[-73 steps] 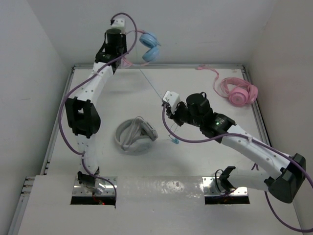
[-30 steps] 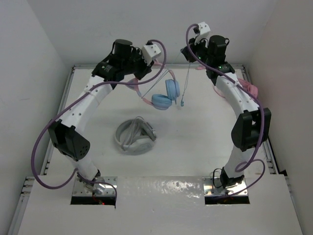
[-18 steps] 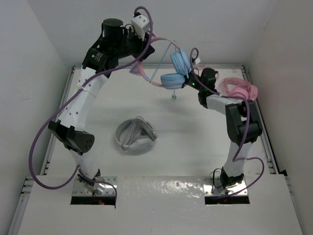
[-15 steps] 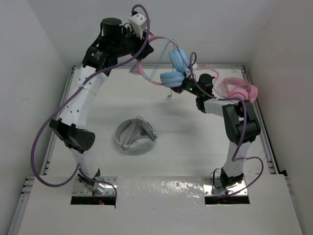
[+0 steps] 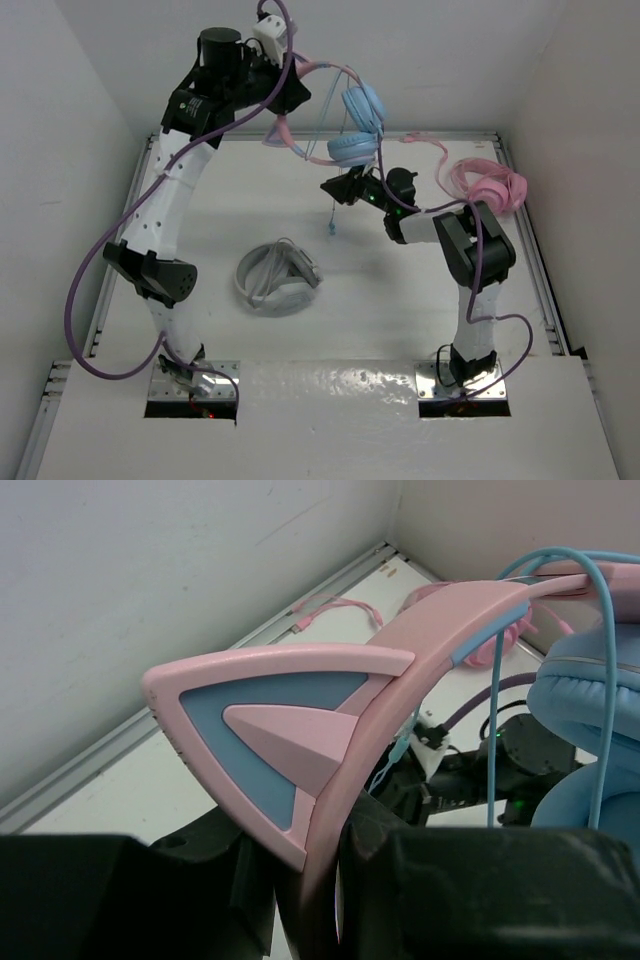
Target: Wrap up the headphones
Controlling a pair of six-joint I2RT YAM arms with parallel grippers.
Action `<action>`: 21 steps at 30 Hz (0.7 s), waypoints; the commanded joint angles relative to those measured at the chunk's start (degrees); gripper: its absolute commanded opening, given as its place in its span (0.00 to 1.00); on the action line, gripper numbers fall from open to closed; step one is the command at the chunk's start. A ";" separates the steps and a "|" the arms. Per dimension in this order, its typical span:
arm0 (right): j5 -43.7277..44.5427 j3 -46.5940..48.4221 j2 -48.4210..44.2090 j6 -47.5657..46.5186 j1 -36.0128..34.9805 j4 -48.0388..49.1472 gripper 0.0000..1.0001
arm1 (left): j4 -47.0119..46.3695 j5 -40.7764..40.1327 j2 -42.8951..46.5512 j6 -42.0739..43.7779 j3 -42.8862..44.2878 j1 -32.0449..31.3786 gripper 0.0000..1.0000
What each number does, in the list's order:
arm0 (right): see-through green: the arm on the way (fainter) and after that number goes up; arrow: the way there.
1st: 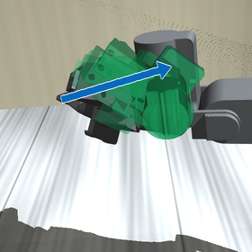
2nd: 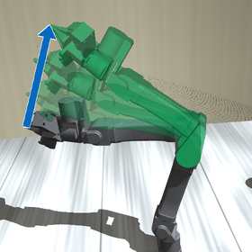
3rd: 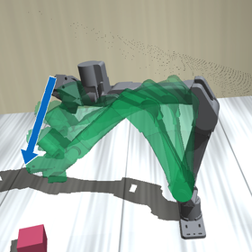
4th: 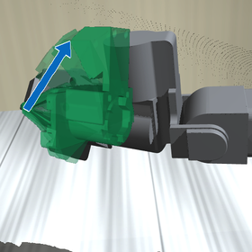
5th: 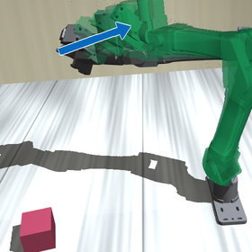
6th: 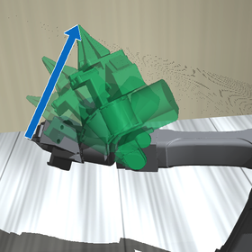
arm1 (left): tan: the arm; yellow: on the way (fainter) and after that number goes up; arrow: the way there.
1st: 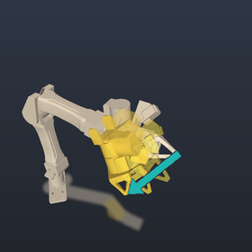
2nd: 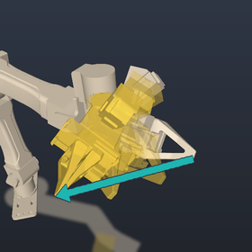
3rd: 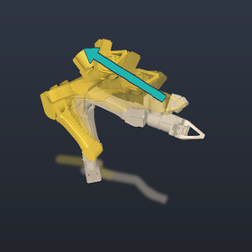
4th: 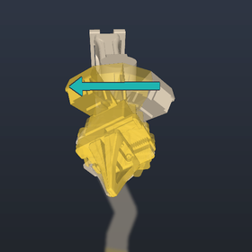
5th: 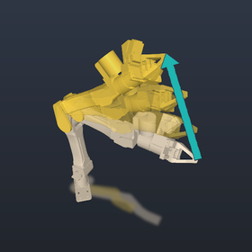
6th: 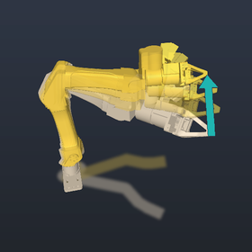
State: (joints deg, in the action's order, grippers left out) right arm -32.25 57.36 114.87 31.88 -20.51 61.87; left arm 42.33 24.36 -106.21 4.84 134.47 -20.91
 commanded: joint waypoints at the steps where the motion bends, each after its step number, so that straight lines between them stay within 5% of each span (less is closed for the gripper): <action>1: 2.45 2.84 1.41 -1.82 -0.76 1.60 0.29 | -3.39 1.66 1.36 -5.71 4.56 0.25 0.00; 4: 2.63 3.28 2.99 -1.21 -0.84 1.94 0.23 | -2.86 0.16 0.84 -7.12 7.02 0.25 0.00; 8: 4.73 1.18 3.43 -0.41 -0.84 3.26 0.00 | -2.60 -3.34 0.31 -11.06 8.44 0.43 0.00; 11: 6.23 -3.39 0.80 -1.03 -1.11 1.51 0.00 | -3.39 -10.70 -0.39 -16.67 7.38 1.74 0.00; 15: 12.37 -9.64 -7.54 -14.50 -4.70 -15.03 0.00 | -4.79 -16.18 -3.81 -24.86 6.59 3.76 0.00; 21: 17.13 -4.11 -16.42 -31.14 -12.96 -47.13 0.00 | -5.67 -18.81 -8.04 -34.46 6.68 7.37 0.00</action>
State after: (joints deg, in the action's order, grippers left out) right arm -18.83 49.54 102.28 13.21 -30.33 33.98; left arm 43.03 10.04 -114.67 -20.16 140.16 -15.31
